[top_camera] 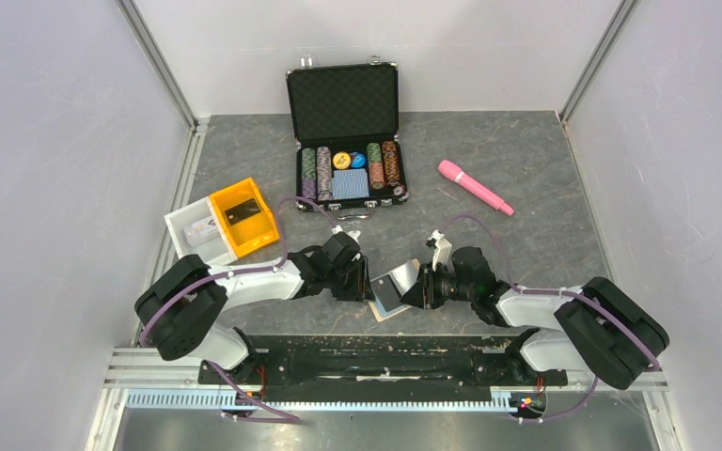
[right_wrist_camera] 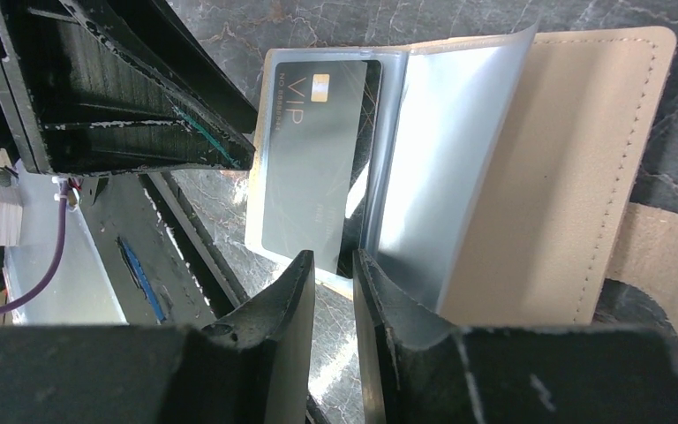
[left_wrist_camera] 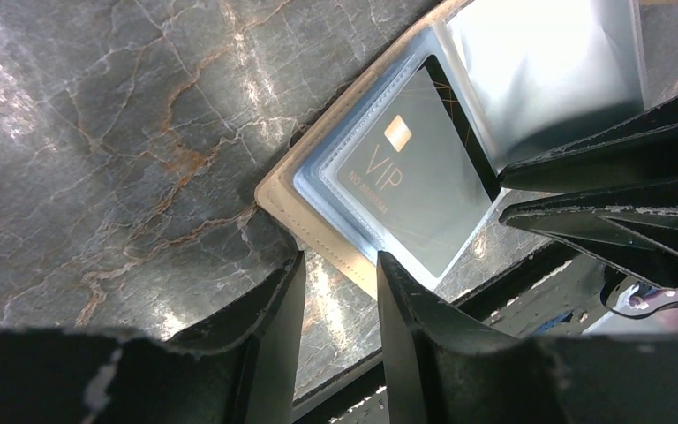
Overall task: Take the credit cards out of the card holder
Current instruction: Remove the credit card from the card holder.
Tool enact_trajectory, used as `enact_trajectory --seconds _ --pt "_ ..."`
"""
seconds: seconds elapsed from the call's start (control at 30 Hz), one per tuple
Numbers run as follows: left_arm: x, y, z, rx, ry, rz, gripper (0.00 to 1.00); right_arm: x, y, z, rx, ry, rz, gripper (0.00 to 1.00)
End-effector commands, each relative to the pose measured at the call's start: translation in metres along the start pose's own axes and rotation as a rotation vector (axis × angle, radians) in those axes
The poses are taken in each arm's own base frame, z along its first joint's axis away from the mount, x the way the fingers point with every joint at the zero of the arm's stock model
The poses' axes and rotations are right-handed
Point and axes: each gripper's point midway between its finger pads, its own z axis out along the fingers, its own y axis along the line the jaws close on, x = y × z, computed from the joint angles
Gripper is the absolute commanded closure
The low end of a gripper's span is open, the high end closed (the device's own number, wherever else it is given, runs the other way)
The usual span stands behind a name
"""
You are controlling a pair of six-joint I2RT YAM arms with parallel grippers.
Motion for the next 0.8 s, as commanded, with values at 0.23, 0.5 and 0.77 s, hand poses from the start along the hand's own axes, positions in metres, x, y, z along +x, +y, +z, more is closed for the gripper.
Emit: enact_trajectory --seconds 0.23,0.5,0.77 --pt "-0.003 -0.022 -0.015 0.091 -0.005 0.007 0.57 -0.012 0.009 0.001 -0.028 -0.041 0.001 0.76" --pt "-0.002 -0.017 -0.016 0.079 -0.016 -0.006 0.56 -0.010 0.005 0.002 -0.013 -0.021 -0.013 0.75" --pt "0.007 -0.005 0.001 0.046 0.016 -0.015 0.58 -0.002 0.001 0.003 -0.016 -0.019 0.006 0.76"
